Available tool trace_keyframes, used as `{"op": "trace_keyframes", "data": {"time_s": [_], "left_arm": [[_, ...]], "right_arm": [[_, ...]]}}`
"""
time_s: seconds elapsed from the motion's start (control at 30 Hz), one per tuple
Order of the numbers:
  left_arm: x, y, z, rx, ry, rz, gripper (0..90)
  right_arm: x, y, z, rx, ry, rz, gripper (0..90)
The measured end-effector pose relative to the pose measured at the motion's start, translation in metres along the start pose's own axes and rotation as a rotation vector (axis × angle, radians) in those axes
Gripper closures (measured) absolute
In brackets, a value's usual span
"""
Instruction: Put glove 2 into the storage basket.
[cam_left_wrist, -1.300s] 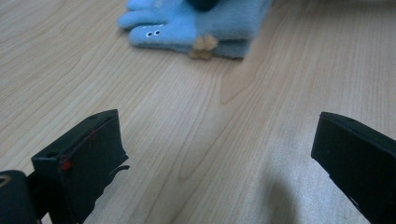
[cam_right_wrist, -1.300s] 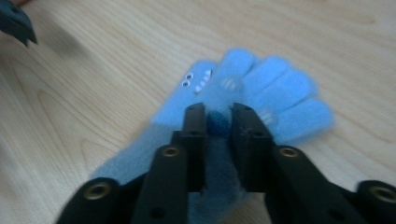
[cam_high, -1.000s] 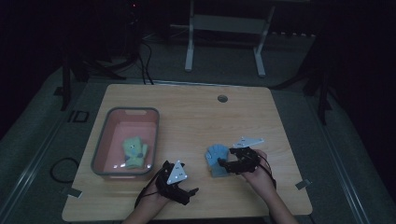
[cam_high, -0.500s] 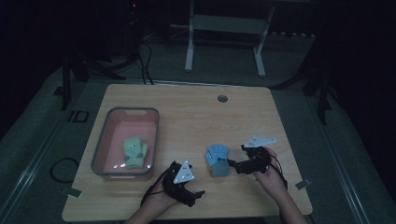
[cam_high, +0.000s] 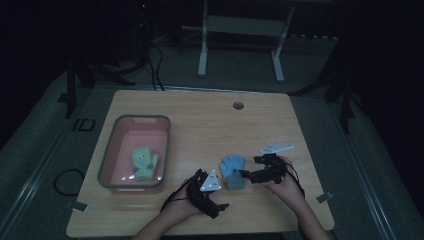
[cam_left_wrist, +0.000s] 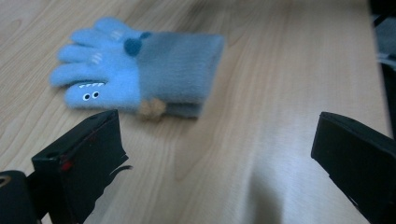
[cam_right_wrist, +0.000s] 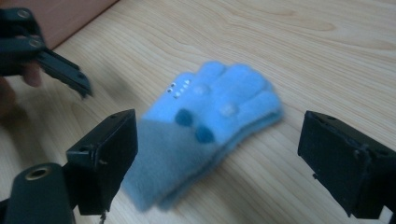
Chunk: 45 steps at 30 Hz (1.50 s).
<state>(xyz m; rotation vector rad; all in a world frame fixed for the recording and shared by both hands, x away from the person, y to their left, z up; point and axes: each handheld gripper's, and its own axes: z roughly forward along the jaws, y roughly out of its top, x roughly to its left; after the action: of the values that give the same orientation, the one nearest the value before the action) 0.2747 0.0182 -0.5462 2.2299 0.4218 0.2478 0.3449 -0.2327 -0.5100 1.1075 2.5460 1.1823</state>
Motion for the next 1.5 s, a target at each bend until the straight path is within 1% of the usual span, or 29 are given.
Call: {"op": "trace_keyframes", "data": {"time_s": [0.07,0.1,0.17,0.2,0.23,0.27,0.3,0.37,0.4,0.5,0.6,0.63,0.7,0.73,0.77,0.8,0.9,0.97,1.0,1.03,1.1,1.13,1.17,1.23,1.27,1.37,1.4,1.43,1.5], "left_arm": [[0.002,0.003,0.004,0.005,-0.004,0.011,2.5],[0.003,0.005,0.006,0.004,-0.003,0.022,2.9],[0.006,0.01,0.008,-0.002,-0.003,0.047,6.2],[0.006,0.013,0.009,-0.006,-0.003,0.047,6.5],[0.008,0.015,0.011,-0.008,-0.017,0.051,7.8],[0.009,0.018,0.012,-0.016,-0.016,0.051,11.7],[0.01,0.02,0.014,-0.02,-0.024,0.052,13.9],[0.01,0.024,0.019,-0.004,-0.032,0.079,14.8],[0.009,0.025,0.022,-0.002,-0.027,0.095,15.0],[0.008,0.027,0.03,0.02,-0.013,0.151,18.8],[0.007,0.029,0.037,0.046,0.013,0.207,21.6],[0.007,0.029,0.039,0.051,0.016,0.22,24.6],[0.008,0.028,0.042,0.055,0.02,0.241,28.2],[0.008,0.028,0.044,0.061,0.023,0.255,32.0],[0.008,0.028,0.044,0.061,0.023,0.255,32.8],[0.007,0.026,0.048,0.077,0.024,0.283,32.8],[0.007,0.026,0.048,0.072,0.031,0.3,38.0],[0.006,0.027,0.048,0.073,0.038,0.313,43.1],[0.006,0.026,0.048,0.073,0.039,0.318,45.1],[0.006,0.027,0.048,0.076,0.043,0.319,48.0],[0.007,0.027,0.048,0.086,0.056,0.315,56.4],[0.007,0.027,0.049,0.09,0.052,0.31,59.0],[0.008,0.028,0.049,0.093,0.053,0.305,61.0],[0.009,0.029,0.048,0.103,0.05,0.293,64.7],[0.01,0.029,0.048,0.104,0.046,0.284,66.5],[0.014,0.031,0.046,0.11,0.031,0.247,71.1],[0.014,0.031,0.046,0.11,0.031,0.247,72.4],[0.015,0.033,0.045,0.113,0.021,0.233,73.5],[0.017,0.034,0.044,0.119,0.006,0.218,74.5]], "right_arm": [[0.0,0.002,0.004,0.001,0.023,-0.006,13.3],[0.0,0.003,0.006,0.004,0.017,-0.007,15.5],[-0.001,0.007,0.011,0.014,0.005,-0.021,22.4],[-0.001,0.008,0.013,0.014,-0.006,-0.025,24.7],[-0.002,0.01,0.016,0.015,-0.007,-0.021,27.5],[-0.004,0.012,0.018,0.013,0.0,-0.016,34.5],[-0.007,0.014,0.02,0.012,-0.003,0.0,36.1],[-0.012,0.017,0.027,0.019,-0.018,0.014,37.0],[-0.014,0.017,0.03,0.023,-0.012,0.019,37.3],[-0.018,0.02,0.041,0.047,-0.02,0.022,36.0],[-0.018,0.023,0.049,0.057,-0.047,0.0,33.2],[-0.018,0.024,0.051,0.062,-0.053,-0.006,33.2],[-0.017,0.023,0.056,0.069,-0.065,-0.019,31.6],[-0.017,0.022,0.058,0.077,-0.068,-0.022,31.2],[-0.017,0.022,0.058,0.077,-0.068,-0.022,31.2],[-0.017,0.021,0.059,0.083,-0.071,-0.021,30.1],[-0.017,0.015,0.063,0.098,-0.074,-0.036,31.1],[-0.017,0.014,0.063,0.112,-0.062,-0.042,34.7],[-0.016,0.013,0.064,0.11,-0.06,-0.05,34.8],[-0.015,0.013,0.064,0.11,-0.059,-0.057,37.0],[-0.015,0.013,0.063,0.113,-0.04,-0.065,41.9],[-0.014,0.013,0.063,0.113,-0.036,-0.071,45.8],[-0.014,0.013,0.063,0.116,-0.017,-0.074,52.0],[-0.015,0.013,0.063,0.119,0.015,-0.07,60.0],[-0.016,0.013,0.063,0.121,0.039,-0.062,64.9],[-0.019,0.013,0.064,0.121,0.087,-0.031,71.5],[-0.019,0.013,0.064,0.121,0.087,-0.031,71.5],[-0.021,0.014,0.065,0.121,0.105,-0.001,75.4],[-0.021,0.014,0.065,0.119,0.107,0.01,77.0]]}}
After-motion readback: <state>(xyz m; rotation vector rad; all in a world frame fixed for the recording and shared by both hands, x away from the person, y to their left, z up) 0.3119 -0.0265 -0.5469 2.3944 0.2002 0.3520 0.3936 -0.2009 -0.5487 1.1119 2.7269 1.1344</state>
